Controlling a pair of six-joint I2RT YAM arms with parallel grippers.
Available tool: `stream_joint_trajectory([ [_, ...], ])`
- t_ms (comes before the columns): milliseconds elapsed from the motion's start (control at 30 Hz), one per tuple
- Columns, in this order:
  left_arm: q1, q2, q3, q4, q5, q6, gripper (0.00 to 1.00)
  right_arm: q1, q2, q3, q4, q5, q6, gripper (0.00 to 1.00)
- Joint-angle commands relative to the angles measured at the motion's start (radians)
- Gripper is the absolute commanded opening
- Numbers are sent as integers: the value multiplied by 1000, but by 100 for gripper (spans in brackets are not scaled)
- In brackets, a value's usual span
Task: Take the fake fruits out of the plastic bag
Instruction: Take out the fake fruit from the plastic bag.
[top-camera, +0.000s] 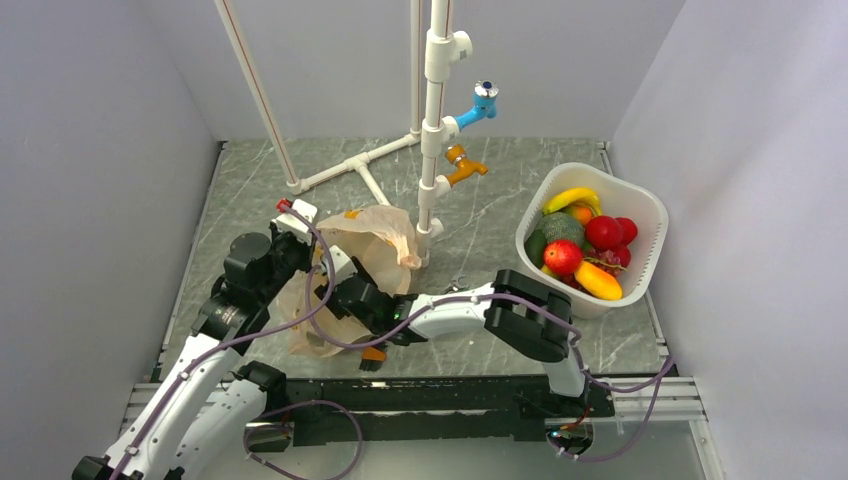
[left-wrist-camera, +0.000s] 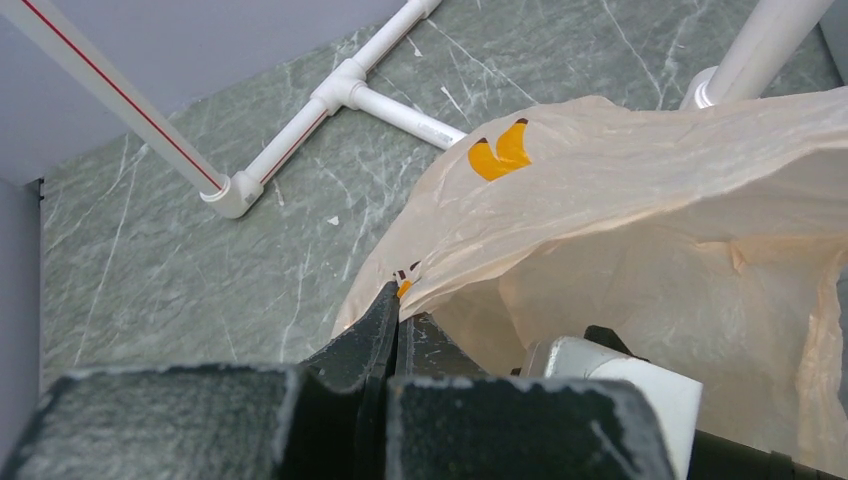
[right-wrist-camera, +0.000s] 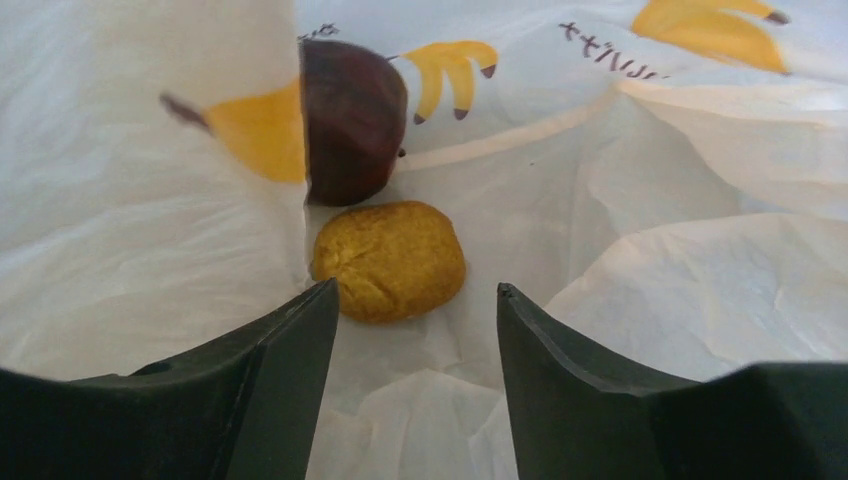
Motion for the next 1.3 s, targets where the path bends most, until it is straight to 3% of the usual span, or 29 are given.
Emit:
stream_joint_trajectory([
  [0, -5, 11, 17, 39, 1, 10, 0, -8, -40, -63, 145, -190, -8, 66],
  [100, -5, 16, 20, 33, 0, 9, 0, -29, -40, -84, 166, -228, 23, 76],
  [267, -5, 17, 19, 36, 1, 7, 0, -88, -61, -102, 158, -257, 61, 82],
  [433, -5, 24, 23, 31, 1, 7, 0, -112, -52, -94, 197, -317, 12, 94],
  [800, -8, 29, 21, 30, 1, 9, 0, -117, 108, 53, 181, -357, -29, 98],
  [1067, -9, 28, 23, 28, 1, 15, 0, -122, 164, 82, 145, -357, 9, 83],
  [1267, -9, 33, 22, 30, 1, 14, 0, -126, 128, 80, 124, -339, 19, 52],
])
